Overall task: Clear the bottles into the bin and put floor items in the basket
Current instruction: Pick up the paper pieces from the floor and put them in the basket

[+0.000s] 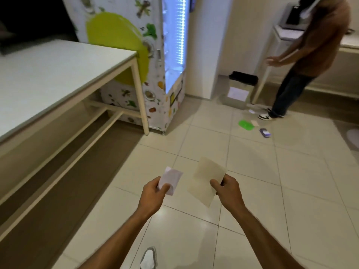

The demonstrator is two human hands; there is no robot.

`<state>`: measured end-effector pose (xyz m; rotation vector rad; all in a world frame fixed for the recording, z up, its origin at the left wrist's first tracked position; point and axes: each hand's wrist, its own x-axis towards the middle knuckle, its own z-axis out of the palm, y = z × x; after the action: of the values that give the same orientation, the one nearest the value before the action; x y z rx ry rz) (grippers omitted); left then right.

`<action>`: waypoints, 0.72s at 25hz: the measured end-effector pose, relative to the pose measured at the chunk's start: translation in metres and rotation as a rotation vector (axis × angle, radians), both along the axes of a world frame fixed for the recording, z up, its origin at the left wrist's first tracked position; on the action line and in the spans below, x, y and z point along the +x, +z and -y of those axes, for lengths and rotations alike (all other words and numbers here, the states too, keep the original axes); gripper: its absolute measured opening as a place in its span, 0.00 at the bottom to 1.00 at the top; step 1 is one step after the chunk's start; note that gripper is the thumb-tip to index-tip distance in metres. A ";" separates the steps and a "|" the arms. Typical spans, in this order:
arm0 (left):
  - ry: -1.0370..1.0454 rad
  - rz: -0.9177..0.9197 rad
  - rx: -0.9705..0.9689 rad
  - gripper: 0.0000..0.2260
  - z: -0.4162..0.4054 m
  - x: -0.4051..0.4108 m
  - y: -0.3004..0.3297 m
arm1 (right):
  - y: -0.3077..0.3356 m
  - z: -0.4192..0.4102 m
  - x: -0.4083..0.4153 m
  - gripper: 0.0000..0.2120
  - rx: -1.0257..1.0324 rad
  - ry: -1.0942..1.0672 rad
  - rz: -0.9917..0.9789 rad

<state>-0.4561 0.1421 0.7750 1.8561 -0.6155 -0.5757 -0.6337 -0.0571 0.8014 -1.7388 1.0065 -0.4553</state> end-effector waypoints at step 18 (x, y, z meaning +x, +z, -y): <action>0.418 -0.202 -0.146 0.09 -0.294 -0.093 0.052 | 0.039 -0.273 0.069 0.06 0.142 0.849 0.057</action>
<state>-0.5494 0.4360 0.8268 1.6965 -0.1235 -0.4190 -0.5645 0.2159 0.8404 -1.8235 0.1884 0.1124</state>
